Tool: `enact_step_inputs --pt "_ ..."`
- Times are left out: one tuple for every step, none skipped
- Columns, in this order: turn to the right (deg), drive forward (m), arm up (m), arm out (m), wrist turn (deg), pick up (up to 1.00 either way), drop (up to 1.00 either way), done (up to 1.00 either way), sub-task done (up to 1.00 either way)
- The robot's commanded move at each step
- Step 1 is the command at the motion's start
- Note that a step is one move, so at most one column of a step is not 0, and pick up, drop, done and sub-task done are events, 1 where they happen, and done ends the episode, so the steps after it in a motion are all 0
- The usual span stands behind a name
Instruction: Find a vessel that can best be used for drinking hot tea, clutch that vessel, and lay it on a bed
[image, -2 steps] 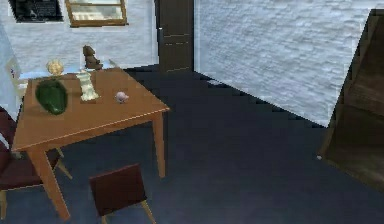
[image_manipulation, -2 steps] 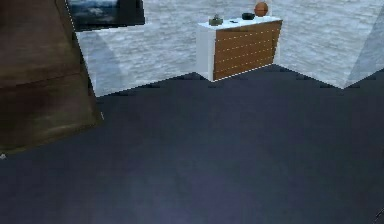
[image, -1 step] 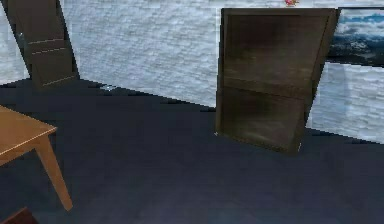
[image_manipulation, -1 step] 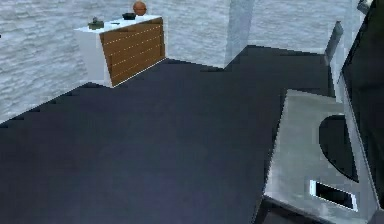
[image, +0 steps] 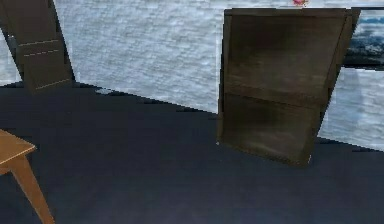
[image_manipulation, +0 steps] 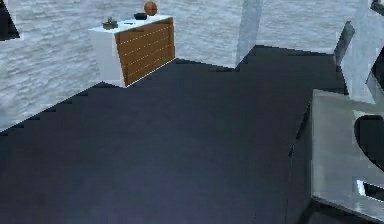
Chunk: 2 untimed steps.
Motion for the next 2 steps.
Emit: enact_step_inputs --pt "6.0 0.0 0.0 0.0 0.0 0.0 0.0 0.0 0.0" --pt "0.0 0.45 0.0 0.0 0.0 0.0 0.0 0.0 0.0"
